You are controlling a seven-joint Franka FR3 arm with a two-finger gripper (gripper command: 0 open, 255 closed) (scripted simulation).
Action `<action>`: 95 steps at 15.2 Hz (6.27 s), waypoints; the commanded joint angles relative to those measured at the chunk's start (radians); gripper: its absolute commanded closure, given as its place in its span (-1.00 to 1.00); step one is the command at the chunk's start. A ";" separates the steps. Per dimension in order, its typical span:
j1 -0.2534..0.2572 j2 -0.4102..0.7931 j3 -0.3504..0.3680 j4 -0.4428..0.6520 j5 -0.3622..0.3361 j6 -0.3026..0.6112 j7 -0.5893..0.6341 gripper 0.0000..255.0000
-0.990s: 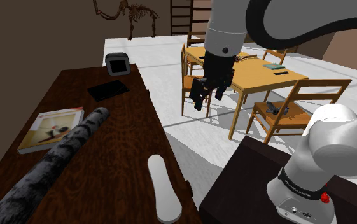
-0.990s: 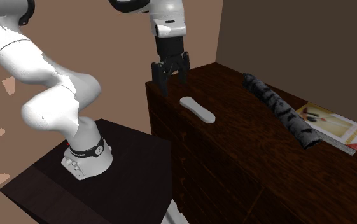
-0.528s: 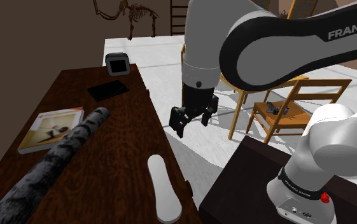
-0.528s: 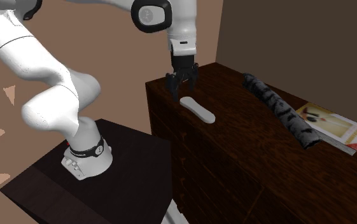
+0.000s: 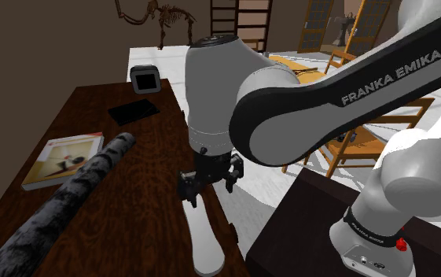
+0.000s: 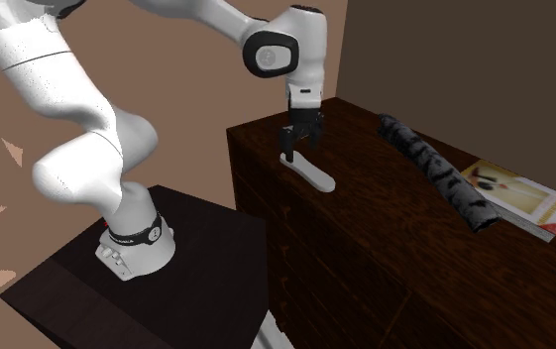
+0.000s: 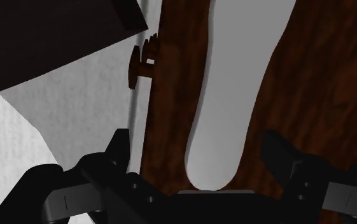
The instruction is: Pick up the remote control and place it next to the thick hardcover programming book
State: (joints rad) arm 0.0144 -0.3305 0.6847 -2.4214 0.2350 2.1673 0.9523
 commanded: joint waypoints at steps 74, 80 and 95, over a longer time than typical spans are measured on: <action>-0.101 0.891 -0.139 1.069 -0.507 -0.325 -0.023 1.00; -0.049 1.063 -0.179 1.333 -0.553 -0.414 -0.072 1.00; -0.070 1.097 -0.192 1.187 -0.573 -0.242 -0.052 1.00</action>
State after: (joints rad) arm -0.0554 0.7648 0.4931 -1.2288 -0.3366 1.9174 0.8987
